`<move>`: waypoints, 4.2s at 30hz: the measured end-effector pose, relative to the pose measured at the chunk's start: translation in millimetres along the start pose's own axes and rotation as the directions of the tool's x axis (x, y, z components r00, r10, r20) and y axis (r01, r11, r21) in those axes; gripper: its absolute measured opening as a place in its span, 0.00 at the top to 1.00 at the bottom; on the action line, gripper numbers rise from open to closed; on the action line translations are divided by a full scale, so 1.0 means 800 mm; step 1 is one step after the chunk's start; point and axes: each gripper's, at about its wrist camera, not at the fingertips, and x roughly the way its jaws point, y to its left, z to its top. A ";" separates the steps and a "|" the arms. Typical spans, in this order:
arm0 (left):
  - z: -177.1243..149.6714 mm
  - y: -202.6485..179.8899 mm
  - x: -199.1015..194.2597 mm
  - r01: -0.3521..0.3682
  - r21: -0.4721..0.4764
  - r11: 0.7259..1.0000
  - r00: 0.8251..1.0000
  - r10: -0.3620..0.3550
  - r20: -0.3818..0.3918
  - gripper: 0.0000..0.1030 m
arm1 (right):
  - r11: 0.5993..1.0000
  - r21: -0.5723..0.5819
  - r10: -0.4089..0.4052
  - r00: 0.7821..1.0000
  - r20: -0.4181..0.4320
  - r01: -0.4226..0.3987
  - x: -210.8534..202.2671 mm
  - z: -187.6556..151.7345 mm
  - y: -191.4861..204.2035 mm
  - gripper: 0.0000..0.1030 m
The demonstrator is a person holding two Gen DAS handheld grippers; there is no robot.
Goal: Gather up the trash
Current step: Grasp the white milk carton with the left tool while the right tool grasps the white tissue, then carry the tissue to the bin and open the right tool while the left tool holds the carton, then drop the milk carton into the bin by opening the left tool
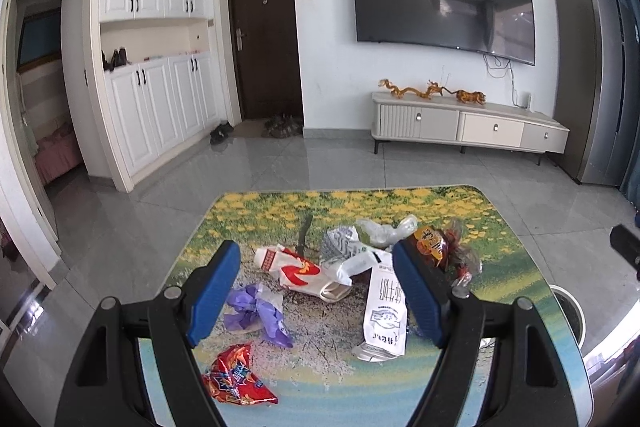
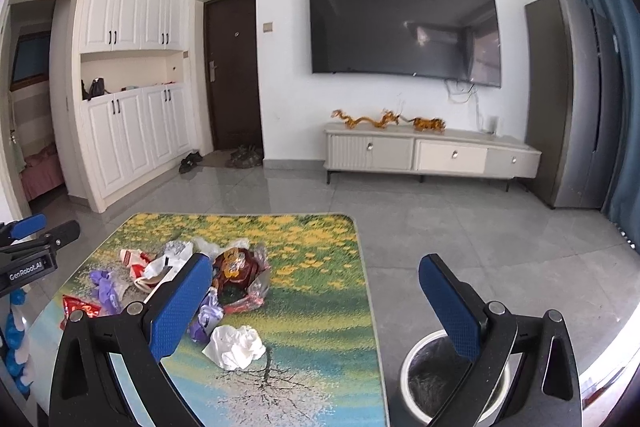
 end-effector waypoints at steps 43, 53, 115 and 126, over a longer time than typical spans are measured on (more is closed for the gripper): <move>-0.089 -0.055 0.190 0.247 0.034 0.968 0.867 -0.205 -0.454 0.58 | 0.908 0.031 0.381 0.791 -0.479 -0.418 0.197 -0.100 0.058 0.53; -0.089 -0.038 0.150 0.315 -0.042 0.948 0.863 -0.305 -0.403 0.60 | 0.912 0.051 0.379 0.787 -0.486 -0.407 0.173 -0.111 0.047 0.74; 0.004 -0.388 0.058 0.716 0.108 0.690 0.675 -0.645 -0.358 0.50 | 0.893 0.384 -0.135 0.955 -0.264 0.232 0.047 -0.090 -0.298 0.49; 0.026 -0.190 -0.002 0.564 0.081 0.821 0.822 -0.551 -0.141 0.40 | 0.968 0.246 -0.029 0.991 -0.127 0.059 0.001 0.001 -0.164 0.44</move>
